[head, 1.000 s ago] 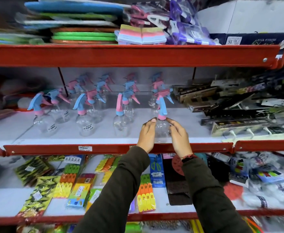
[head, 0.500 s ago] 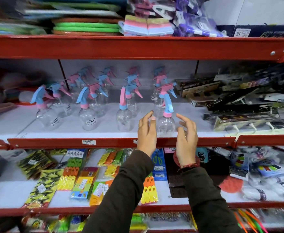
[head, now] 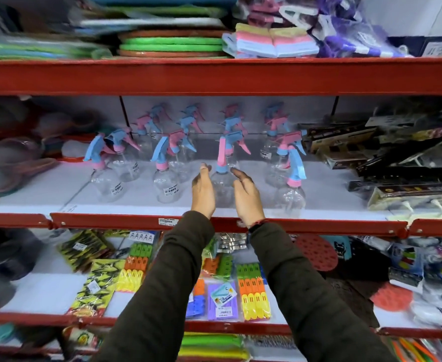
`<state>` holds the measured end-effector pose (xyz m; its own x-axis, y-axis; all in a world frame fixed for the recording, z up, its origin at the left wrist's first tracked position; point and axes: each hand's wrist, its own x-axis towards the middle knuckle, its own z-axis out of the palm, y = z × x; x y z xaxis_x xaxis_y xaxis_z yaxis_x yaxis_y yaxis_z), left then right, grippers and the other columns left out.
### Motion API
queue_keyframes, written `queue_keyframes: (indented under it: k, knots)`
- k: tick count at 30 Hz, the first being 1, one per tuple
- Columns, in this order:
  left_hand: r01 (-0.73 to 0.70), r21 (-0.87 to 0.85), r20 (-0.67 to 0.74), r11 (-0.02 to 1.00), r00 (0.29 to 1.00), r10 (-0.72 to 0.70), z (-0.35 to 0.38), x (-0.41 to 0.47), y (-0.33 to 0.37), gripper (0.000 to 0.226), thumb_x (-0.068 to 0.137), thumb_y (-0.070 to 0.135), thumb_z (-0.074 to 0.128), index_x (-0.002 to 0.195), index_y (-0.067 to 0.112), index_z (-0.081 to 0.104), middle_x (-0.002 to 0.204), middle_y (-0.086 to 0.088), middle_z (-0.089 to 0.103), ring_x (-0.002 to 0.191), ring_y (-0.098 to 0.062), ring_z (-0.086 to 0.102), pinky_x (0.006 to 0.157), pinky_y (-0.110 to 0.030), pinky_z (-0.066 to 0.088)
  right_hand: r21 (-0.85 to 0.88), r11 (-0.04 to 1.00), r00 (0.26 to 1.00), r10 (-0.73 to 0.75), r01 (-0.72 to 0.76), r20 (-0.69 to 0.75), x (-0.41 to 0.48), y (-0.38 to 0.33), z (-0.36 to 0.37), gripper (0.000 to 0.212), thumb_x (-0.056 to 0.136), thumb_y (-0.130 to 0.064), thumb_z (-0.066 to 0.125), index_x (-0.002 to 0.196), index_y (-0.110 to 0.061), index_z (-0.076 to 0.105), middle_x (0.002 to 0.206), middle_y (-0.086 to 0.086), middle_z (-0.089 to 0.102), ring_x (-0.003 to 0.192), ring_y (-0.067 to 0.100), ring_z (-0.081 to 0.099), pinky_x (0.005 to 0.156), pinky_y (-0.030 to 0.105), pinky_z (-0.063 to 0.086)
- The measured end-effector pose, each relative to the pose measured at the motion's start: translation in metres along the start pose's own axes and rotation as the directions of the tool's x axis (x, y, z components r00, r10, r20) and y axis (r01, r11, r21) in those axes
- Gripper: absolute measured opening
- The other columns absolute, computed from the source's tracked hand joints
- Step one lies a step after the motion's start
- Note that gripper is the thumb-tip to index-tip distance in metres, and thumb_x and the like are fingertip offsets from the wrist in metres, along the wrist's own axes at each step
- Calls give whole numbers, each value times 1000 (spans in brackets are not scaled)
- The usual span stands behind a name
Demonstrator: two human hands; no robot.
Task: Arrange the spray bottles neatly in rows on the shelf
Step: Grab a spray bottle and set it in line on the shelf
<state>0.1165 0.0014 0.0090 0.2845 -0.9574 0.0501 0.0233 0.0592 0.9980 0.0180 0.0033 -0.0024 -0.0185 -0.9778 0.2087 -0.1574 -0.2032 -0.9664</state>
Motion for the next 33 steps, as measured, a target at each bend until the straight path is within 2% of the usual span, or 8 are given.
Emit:
queue_keyframes:
  k: [5, 8, 11, 14, 18, 22, 26, 33]
  knots:
    - [15, -21, 162, 1000, 987, -12, -10, -9, 6, 63, 101, 52, 16, 133, 13, 54, 120, -5, 62, 117, -23, 58, 100, -31, 42, 22, 999, 1000, 23, -23, -14, -3, 1, 2, 42, 96, -12, 37, 133, -16, 54, 140, 6, 54, 130, 20, 50, 115, 39, 38]
    - [37, -36, 214, 999, 976, -29, -15, -19, 7, 55, 101, 52, 15, 122, 23, 57, 113, 0, 63, 103, -12, 59, 85, -20, 43, 38, 999, 999, 30, -29, -25, -11, 3, -4, 41, 96, -10, 36, 131, -15, 57, 137, 5, 58, 127, 18, 52, 112, 34, 41]
    - [27, -55, 254, 998, 967, -12, -17, -29, 4, 53, 100, 55, 13, 109, 30, 58, 108, 9, 63, 100, -4, 57, 98, -25, 41, 53, 999, 998, -4, 7, -65, -23, 4, -8, 38, 97, -8, 36, 125, -12, 62, 130, 4, 63, 122, 15, 55, 106, 26, 42]
    - [23, -38, 284, 999, 959, -12, -19, -34, 5, 56, 93, 68, 16, 101, 38, 62, 108, 10, 67, 105, -5, 60, 108, -31, 35, 34, 999, 996, -26, 29, -88, -32, 6, -8, 37, 97, -10, 36, 122, -18, 63, 125, 0, 64, 123, 17, 57, 110, 35, 43]
    - [8, 12, 321, 1000, 947, -11, -23, -37, 7, 73, 79, 81, 20, 113, 35, 66, 128, 0, 67, 123, -15, 58, 115, -39, 35, -6, 1000, 996, -6, 5, -84, -37, 1, -5, 39, 95, -16, 37, 124, -20, 62, 135, 3, 61, 128, 17, 54, 114, 42, 40]
    - [-12, -11, 216, 1000, 976, 14, -32, -40, 4, 68, 95, 66, 16, 136, 26, 53, 142, 5, 49, 131, -9, 41, 111, -29, 24, -64, 995, 964, -85, 72, -250, -52, -4, 3, 42, 95, -9, 38, 131, -19, 57, 136, 2, 52, 109, -10, 49, 96, 6, 36]
    - [-97, -40, 83, 994, 991, 100, -53, -35, -1, 69, 87, 70, 19, 131, 33, 56, 145, 6, 49, 138, -12, 38, 122, -43, 21, -103, 979, 900, -203, 177, -385, -67, -15, 28, 45, 90, -3, 40, 126, -21, 60, 118, -1, 50, 88, 6, 54, 84, 22, 43]
    - [-178, -68, -37, 982, 984, 176, -107, -24, -7, 67, 89, 67, 24, 132, 28, 57, 141, 4, 53, 136, -15, 43, 120, -47, 28, -124, 976, 868, -216, 178, -448, -77, -25, 92, 52, 85, -9, 44, 134, -24, 51, 124, 2, 47, 112, 21, 51, 100, 30, 40]
